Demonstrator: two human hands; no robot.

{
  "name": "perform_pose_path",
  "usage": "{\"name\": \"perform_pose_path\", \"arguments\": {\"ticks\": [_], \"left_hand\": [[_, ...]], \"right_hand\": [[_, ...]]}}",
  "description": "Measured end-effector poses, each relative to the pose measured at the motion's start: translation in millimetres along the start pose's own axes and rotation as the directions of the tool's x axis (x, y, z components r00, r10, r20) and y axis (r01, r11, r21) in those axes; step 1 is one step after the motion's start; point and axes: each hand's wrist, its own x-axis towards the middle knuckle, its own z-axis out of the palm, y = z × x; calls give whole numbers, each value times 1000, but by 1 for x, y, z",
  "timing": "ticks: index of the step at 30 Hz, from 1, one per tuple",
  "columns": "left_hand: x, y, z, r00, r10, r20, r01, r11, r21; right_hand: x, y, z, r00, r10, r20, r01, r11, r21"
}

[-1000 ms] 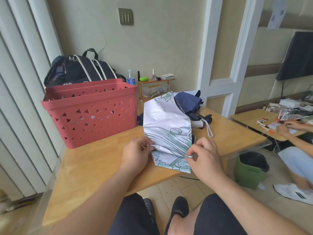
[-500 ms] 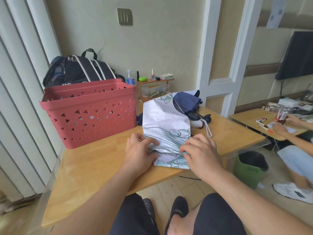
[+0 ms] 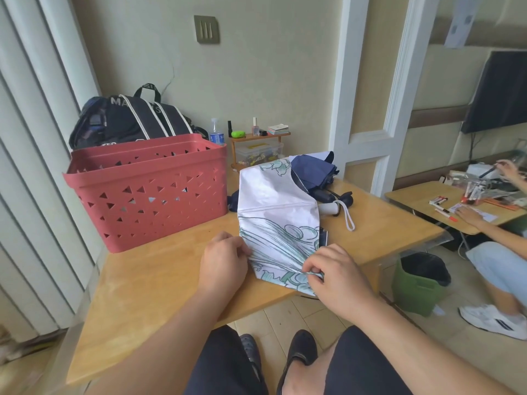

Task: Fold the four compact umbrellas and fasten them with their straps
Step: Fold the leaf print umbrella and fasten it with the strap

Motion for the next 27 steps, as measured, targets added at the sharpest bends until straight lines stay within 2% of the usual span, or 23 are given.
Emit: {"name": "perform_pose_path", "arguments": {"ticks": [2,4,6,8,10,13,15,17,19,23,27], "left_hand": [[0,1,-2,999,7,-51,-8,1000,-5],[1,5,-3,983,157,-92,-151,986,65],[5,16,-3,945,328,-13,-322,934,158],[12,35,0,910,397,123,-413,896,162],[18,53,7,882,363,301,-425,888,174],[21,60,24,796,199,572,-430,851,302],[15,55,33,725,91,682,-439,825,357],[10,49,37,721,82,688,-434,828,356],[7,47,37,746,115,656,-430,835,342],[6,46,36,764,139,630,-439,827,350],[4,48,37,769,135,625,-441,820,365]], "right_hand": [[-3,0,2,999,-22,-24,22,999,23],[-6,0,3,996,-62,-59,65,997,41],[-7,0,4,989,-120,-81,123,992,35],[-6,0,5,981,-172,-87,174,985,15],[-7,0,5,979,-192,-71,193,981,-2],[-8,-1,-3,982,-185,26,184,982,36],[2,4,-14,996,-83,32,80,993,84],[19,22,-24,990,131,-46,-128,991,48],[37,42,-32,954,298,-5,-298,952,-69],[62,59,-27,930,327,166,-304,941,-148],[83,65,-17,933,305,193,-266,943,-202]]}}
